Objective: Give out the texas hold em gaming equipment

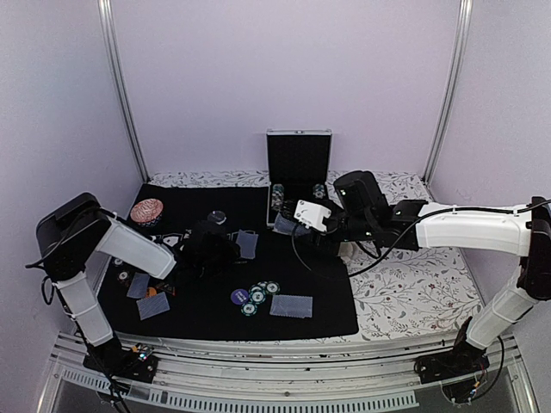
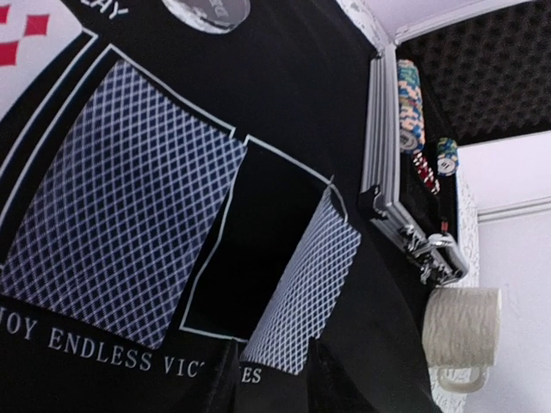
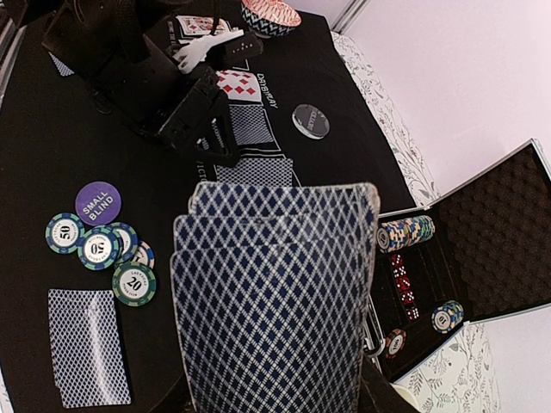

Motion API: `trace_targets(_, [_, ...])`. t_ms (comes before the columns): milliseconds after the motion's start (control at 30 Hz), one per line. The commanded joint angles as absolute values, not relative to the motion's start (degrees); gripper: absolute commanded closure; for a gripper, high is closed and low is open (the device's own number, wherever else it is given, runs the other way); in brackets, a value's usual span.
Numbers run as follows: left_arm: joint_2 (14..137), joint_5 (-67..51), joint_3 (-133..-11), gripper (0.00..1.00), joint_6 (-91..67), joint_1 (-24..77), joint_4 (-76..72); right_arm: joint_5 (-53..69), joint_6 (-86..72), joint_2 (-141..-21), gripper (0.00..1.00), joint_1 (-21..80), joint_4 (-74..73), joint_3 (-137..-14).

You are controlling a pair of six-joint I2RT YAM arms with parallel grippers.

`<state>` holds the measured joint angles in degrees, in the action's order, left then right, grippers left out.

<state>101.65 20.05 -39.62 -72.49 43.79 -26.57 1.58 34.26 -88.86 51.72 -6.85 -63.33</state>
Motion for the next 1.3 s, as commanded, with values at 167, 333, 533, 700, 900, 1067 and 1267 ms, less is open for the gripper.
trace_targets(167, [97.7, 12.3, -40.1, 0.61, -69.2, 44.6, -15.6, 1.1, 33.9, -86.7, 0.58, 51.5, -6.1, -62.8])
trace_targets(333, [94.4, 14.1, -40.4, 0.59, -63.2, 44.4, -13.4, 1.1, 33.9, -86.6, 0.58, 51.5, -6.2, -62.7])
trace_targets(533, [93.2, 12.7, -46.7, 0.54, -45.6, 40.4, -10.4, 1.1, 33.8, -86.0, 0.58, 51.6, -6.5, -62.4])
trace_targets(700, [98.4, -4.0, -52.7, 0.6, -37.2, 32.2, -6.5, 1.1, 34.0, -85.6, 0.58, 51.6, -6.5, -61.7])
trace_targets(900, [107.2, -10.5, -61.6, 0.55, -29.3, 31.5, 1.1, 1.1, 33.9, -85.7, 0.58, 51.6, -6.2, -61.8])
trace_targets(1067, [109.8, -8.9, -62.7, 0.55, -27.5, 31.4, 2.1, 1.4, 34.1, -85.2, 0.58, 51.6, -6.5, -61.5])
trace_targets(1267, [110.8, -7.9, -63.0, 0.56, -26.6, 31.4, 2.6, 1.8, 34.2, -85.1, 0.58, 51.6, -6.5, -61.2])
